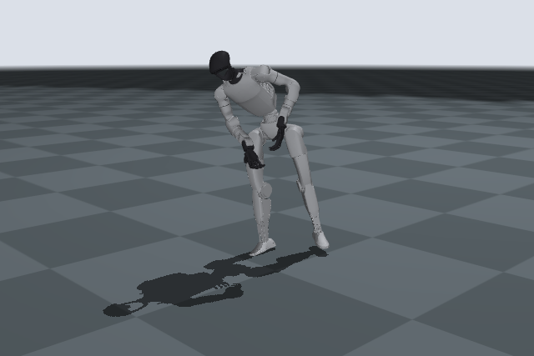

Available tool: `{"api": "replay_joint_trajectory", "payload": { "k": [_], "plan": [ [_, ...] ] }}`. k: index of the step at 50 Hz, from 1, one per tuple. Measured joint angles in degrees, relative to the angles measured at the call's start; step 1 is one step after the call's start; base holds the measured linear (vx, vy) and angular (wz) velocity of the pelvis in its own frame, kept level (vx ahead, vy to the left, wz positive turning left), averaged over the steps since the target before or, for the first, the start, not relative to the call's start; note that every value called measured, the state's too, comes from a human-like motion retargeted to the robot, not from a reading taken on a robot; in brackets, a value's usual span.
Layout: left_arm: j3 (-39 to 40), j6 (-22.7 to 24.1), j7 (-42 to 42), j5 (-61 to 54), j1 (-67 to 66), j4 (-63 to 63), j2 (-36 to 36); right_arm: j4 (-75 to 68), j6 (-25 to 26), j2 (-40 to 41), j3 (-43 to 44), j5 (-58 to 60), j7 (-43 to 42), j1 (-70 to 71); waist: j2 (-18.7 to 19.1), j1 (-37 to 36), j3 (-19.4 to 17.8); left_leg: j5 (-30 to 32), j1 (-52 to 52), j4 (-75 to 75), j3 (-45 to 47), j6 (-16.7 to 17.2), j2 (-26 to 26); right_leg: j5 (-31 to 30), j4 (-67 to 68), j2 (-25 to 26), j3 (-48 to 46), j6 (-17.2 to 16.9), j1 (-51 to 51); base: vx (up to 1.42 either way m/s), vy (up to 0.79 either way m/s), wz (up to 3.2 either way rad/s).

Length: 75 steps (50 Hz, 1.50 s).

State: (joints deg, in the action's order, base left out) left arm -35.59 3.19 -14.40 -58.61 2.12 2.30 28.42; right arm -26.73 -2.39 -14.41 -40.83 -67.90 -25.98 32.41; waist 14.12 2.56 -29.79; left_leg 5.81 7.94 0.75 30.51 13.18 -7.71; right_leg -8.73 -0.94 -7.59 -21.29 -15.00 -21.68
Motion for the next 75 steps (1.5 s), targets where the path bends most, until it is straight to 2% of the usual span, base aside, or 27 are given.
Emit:
{"api": "replay_joint_trajectory", "payload": {
  "k": [3, 7, 10, 12, 15, 17, 23, 26, 30, 32, 33, 35, 38, 43, 45, 47, 49, 51, 56, 61, 65, 70, 75],
  "plan": [
    [-4.04, 1.55, -3.29, -1.62, 13.77, -5.84, -7.68, -7.25, 0.79, -3.12, 2.64, -1.09, -0.72, 12.29, -0.84, 0.54, 0.0, -1.22, 2.45, 2.26, -0.86, -0.05, 1.11, -1.04, -0.61, 0.99, 0.22, 0.0, -0.79, -0.14, 0.03, -0.24],
    [-6.52, 4.64, -6.55, -4.06, 34.52, -19.77, -17.83, -23.56, 2.35, -6.37, 4.61, 0.98, -1.18, 32.38, -2.69, 0.75, 0.0, -2.04, 6.07, 4.25, -3.28, 0.13, 2.48, -2.4, -1.11, 1.99, 0.28, 0.0, -1.79, -0.15, 0.07, -0.22],
    [-8.05, 7.45, -9.89, -1.18, 45.84, -28.83, -20.43, -34.55, 3.88, -8.45, 2.94, 4.79, -1.22, 43.97, -4.54, 0.46, 0.0, -1.78, 7.97, 4.25, -6.2, 0.36, 3.19, -3.2, -1.21, 2.48, 0.76, 0.0, -2.09, -0.1, 0.1, -0.33],
    [-9.37, 8.25, -11.7, 0.66, 48.27, -30.41, -19.39, -36.2, 4.54, -9.63, -0.45, 6.21, -0.43, 46.07, -5.9, 0.02, 0.0, -1.47, 8.03, 4.25, -7.16, 0.15, 3.45, -3.62, -1.28, 2.67, 1.4, 0.0, -1.96, -0.04, 0.11, -0.41],
    [-9.73, 8.48, -11.25, -0.43, 44.05, -25.67, -16.9, -30.44, 4.16, -11.27, -4.55, 4.77, 1.98, 41.06, -7.45, -0.51, 0.0, -1.72, 6.81, 4.25, -6.76, 0.0, 3.49, -4.02, -1.62, 2.91, 2.49, 0.0, -1.1, 0.02, 0.12, -0.4],
    [-8.96, 7.68, -8.75, -3.05, 36.09, -18.55, -14.78, -21.16, 3.35, -12.57, -4.08, 3.71, 2.95, 31.71, -7.86, -0.54, 0.04, -2.42, 5.07, 4.25, -5.85, 0.59, 3.25, -3.98, -1.97, 3.22, 3.1, 0.0, 0.35, 0.08, 0.12, -0.36],
    [-8.02, 4.29, -1.68, -12.23, 12.73, -0.99, -10.91, 3.68, 2.24, -15.42, 2.63, 7.88, 2.91, 0.57, -7.65, 0.89, 0.42, -3.75, 2.84, 4.25, -4.52, 1.77, 3.64, -3.78, -2.31, 3.4, 3.55, 0.0, 2.42, 0.04, 0.16, -0.13],
    [-8.73, 3.71, 0.3, -16.21, 4.53, 5.25, -9.93, 11.57, 1.99, -15.44, 5.32, 4.9, 2.26, -11.13, -8.3, 3.09, 0.39, -3.89, 3.0, 4.25, -4.19, 1.79, 4.21, -4.06, -2.19, 3.19, 3.67, 0.0, 2.14, -0.03, 0.17, -0.1],
    [-10.65, 9.08, 4.03, -14.05, 3.25, 8.03, -8.98, 17.18, 0.79, -17.5, 4.7, 2.02, 4.63, -16.33, -10.6, 6.73, 0.17, -4.05, 3.42, 4.25, -3.15, 1.82, 5.19, -5.12, -2.31, 2.85, 4.45, 0.0, 1.31, -0.11, 0.19, -0.27],
    [-13.42, 8.66, 3.9, -14.24, 7.29, 6.83, -10.0, 17.11, 1.15, -19.11, 3.0, 1.03, 5.06, -13.5, -11.96, 8.05, 0.05, -4.21, 3.62, 4.25, -2.46, 1.82, 5.88, -5.74, -2.6, 2.4, 5.16, 0.0, 0.92, -0.13, 0.23, -0.33],
    [-15.31, 6.34, 3.02, -15.81, 10.0, 5.86, -11.02, 16.23, 2.02, -19.71, 2.16, 0.19, 4.73, -11.03, -12.6, 8.5, 0.01, -4.3, 3.71, 4.25, -2.1, 1.82, 6.28, -6.0, -2.77, 2.08, 5.58, 0.0, 0.75, -0.14, 0.25, -0.32],
    [-17.52, 5.84, 1.72, -15.02, 18.25, 1.15, -13.98, 11.99, 2.63, -20.81, 0.53, -1.55, 4.98, -3.74, -13.72, 8.89, 0.0, -4.29, 4.19, 4.25, -1.44, 1.82, 7.11, -6.7, -3.04, 1.47, 6.34, 0.0, 0.12, -0.17, 0.24, -0.3],
    [-18.64, 6.86, -4.19, -14.91, 33.29, -11.18, -21.31, -2.59, 4.98, -20.04, -0.57, -0.91, 4.27, 11.23, -15.06, 7.87, 0.0, -4.06, 4.83, 4.25, -0.39, 1.82, 8.24, -7.65, -3.07, 0.55, 7.49, 0.0, -0.95, -0.17, 0.2, -0.28],
    [-16.29, 6.95, -11.05, -3.28, 56.47, -43.26, -34.44, -41.01, 8.84, -16.7, 2.5, 16.34, 2.01, 37.75, -15.42, 3.88, 0.0, -3.68, 4.81, 4.25, 0.83, 1.82, 8.63, -7.71, -1.63, 0.08, 8.97, 0.0, -2.25, -0.09, 0.08, -0.2],
    [-15.07, 6.99, -14.95, 3.68, 61.5, -53.83, -38.44, -48.49, 8.62, -17.01, 3.3, 23.9, -1.08, 42.77, -14.94, 2.55, 0.0, -3.69, 4.28, 4.25, 0.87, 1.82, 8.29, -6.9, -0.59, 0.19, 9.37, 0.0, -2.24, 0.03, 0.01, -0.02],
    [-14.8, 6.52, -16.57, 8.59, 62.5, -57.21, -39.31, -46.47, 7.5, -17.34, 2.9, 24.87, -2.1, 41.91, -14.35, 2.14, 0.01, -3.81, 3.63, 4.25, 0.54, 1.82, 7.75, -5.75, 0.68, 0.34, 9.71, 0.0, -1.99, 0.12, 0.02, 0.06],
    [-14.0, 5.76, -15.38, 10.84, 58.99, -53.5, -38.31, -37.2, 5.82, -18.3, 2.28, 21.43, -0.49, 35.75, -13.22, 2.1, 0.13, -4.21, 2.25, 4.25, -0.03, 1.79, 6.93, -4.22, 2.23, 0.43, 9.84, 0.0, -1.03, 0.22, 0.01, 0.16],
    [-13.91, 5.62, -11.9, 9.38, 51.65, -44.11, -34.61, -24.52, 3.76, -19.09, 1.16, 16.17, 1.35, 26.78, -12.44, 2.27, 0.34, -4.67, 0.57, 4.25, -0.57, 1.77, 6.08, -2.86, 3.79, 0.25, 9.64, 0.0, 0.23, 0.26, 0.01, 0.17],
    [-12.94, 4.69, -4.48, -0.37, 28.05, -17.6, -18.12, 1.78, 1.09, -15.84, 1.32, 10.8, 1.45, 4.85, -11.85, 2.28, 0.23, -6.02, -3.36, 3.92, -1.13, 1.25, 4.93, -1.17, 5.81, -3.4, 5.43, 0.0, 3.16, 0.27, -0.01, 0.11],
    [-5.9, 3.77, -1.53, -11.4, 5.87, 0.52, 0.09, 13.99, 1.03, -8.81, 1.98, 2.79, 0.9, -8.5, -11.41, -0.6, 0.05, -6.4, -3.39, 2.09, -0.59, 1.72, 2.98, -2.67, 1.7, -6.76, -0.96, 0.0, 2.96, 0.15, -0.26, -0.01],
    [0.87, 4.0, 1.28, -19.88, -7.84, 9.54, 9.28, 19.03, -2.22, -6.73, 2.3, -2.31, -2.22, -12.4, -10.58, -4.1, 0.02, -5.31, -1.53, 1.11, -0.44, 1.8, 1.39, -3.51, -2.71, -7.6, -4.6, 0.0, 0.47, -0.01, -0.42, 0.08],
    [6.47, 3.81, 5.34, -22.53, -10.4, 14.4, 10.56, 14.89, -0.99, -10.27, 8.59, 4.06, -2.63, -4.52, -10.09, -5.66, 0.0, -3.37, -0.09, 1.85, -1.57, 1.82, 0.23, -4.61, -4.06, -8.26, -8.75, 0.0, -1.78, 0.02, -0.4, 0.28],
    [1.42, 3.1, 5.09, -16.0, 7.53, 7.74, 0.82, -6.83, 2.15, -13.65, 13.55, 7.92, -1.4, 10.9, -8.84, -5.1, 0.0, -1.6, -0.82, 4.25, -3.82, 1.7, -2.45, -8.65, -4.06, -6.87, -11.5, 0.0, -1.12, 0.19, -0.41, 0.29]
  ]
}}
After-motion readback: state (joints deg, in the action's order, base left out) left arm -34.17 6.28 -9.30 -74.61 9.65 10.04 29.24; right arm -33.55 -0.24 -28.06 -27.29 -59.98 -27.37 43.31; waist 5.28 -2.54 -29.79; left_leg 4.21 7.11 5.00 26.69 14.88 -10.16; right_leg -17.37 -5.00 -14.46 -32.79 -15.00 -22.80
